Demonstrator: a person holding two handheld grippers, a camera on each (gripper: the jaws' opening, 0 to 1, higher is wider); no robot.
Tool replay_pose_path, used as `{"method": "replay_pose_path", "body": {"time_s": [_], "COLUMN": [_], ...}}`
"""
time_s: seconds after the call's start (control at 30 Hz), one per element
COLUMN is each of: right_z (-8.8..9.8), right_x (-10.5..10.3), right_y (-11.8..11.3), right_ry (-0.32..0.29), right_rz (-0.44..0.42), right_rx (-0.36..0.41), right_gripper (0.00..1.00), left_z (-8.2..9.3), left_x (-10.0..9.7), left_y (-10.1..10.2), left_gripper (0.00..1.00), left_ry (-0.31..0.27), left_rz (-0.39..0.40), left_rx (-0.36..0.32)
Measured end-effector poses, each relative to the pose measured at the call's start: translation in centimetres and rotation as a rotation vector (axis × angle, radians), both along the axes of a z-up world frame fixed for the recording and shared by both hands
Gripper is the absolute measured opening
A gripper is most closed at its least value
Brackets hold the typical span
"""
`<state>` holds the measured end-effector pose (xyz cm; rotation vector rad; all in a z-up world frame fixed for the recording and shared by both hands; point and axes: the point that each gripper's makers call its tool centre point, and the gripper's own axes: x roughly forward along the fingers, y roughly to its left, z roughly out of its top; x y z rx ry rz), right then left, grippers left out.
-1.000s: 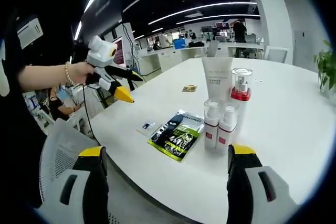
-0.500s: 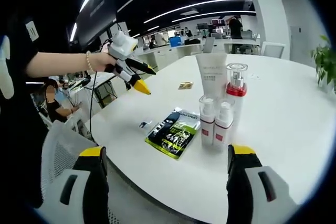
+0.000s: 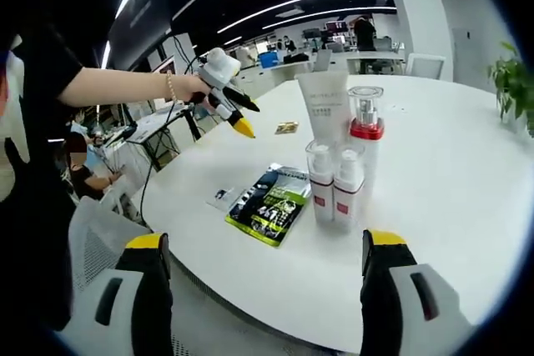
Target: Arrange the skincare products in the storage area until every visible bottle or jar stands upright without overlapping.
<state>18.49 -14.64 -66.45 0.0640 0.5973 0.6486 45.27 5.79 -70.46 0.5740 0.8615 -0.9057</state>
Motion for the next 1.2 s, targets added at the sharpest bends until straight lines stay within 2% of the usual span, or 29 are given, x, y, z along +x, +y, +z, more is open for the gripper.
{"method": "replay_pose_path", "body": {"time_s": [0.2,0.27,0.33,0.4,0.47,0.53,0.67,0.8,0.87,1.2], "right_z": [-0.2,-0.2,-0.3,-0.5,-0.6,-0.7,-0.7,-0.9,-1.0,-1.1], "right_x": [-0.1,-0.2,-0.3,-0.4,-0.4,-0.5,-0.5,-0.6,-0.6,-0.5], "right_y": [-0.1,-0.1,0.0,0.1,0.2,0.2,0.3,0.3,0.3,0.2], "right_ry": [0.022,0.027,0.036,0.05,0.055,0.064,0.076,0.09,0.093,0.107], "right_rz": [-0.011,-0.011,-0.006,0.003,0.007,0.009,0.011,0.018,0.015,0.009], "right_rx": [0.003,0.003,0.007,0.008,0.007,0.008,0.016,0.018,0.018,0.033], "right_gripper": [0.95,0.95,0.95,0.95,0.95,0.95,0.95,0.95,0.95,0.94], "left_z": [-1.2,-1.2,-1.9,-1.8,-2.6,-3.4,-3.5,-4.2,-4.8,-6.5], "left_x": [2.7,2.8,4.5,4.5,5.8,6.5,6.5,7.5,8.7,8.5], "left_y": [-0.4,-0.2,-0.3,-0.4,-0.7,-0.5,-1.2,-0.9,-1.0,-0.4], "left_gripper": [0.84,0.83,0.81,0.8,0.77,0.74,0.69,0.67,0.64,0.59], "left_ry": [0.005,0.012,0.014,0.022,0.033,0.04,0.063,0.069,0.082,0.1], "left_rz": [-0.034,-0.035,-0.021,-0.016,-0.042,-0.093,-0.09,-0.085,-0.093,-0.142], "left_rx": [0.019,0.041,0.031,0.025,0.036,0.08,0.054,0.072,0.074,0.121]}}
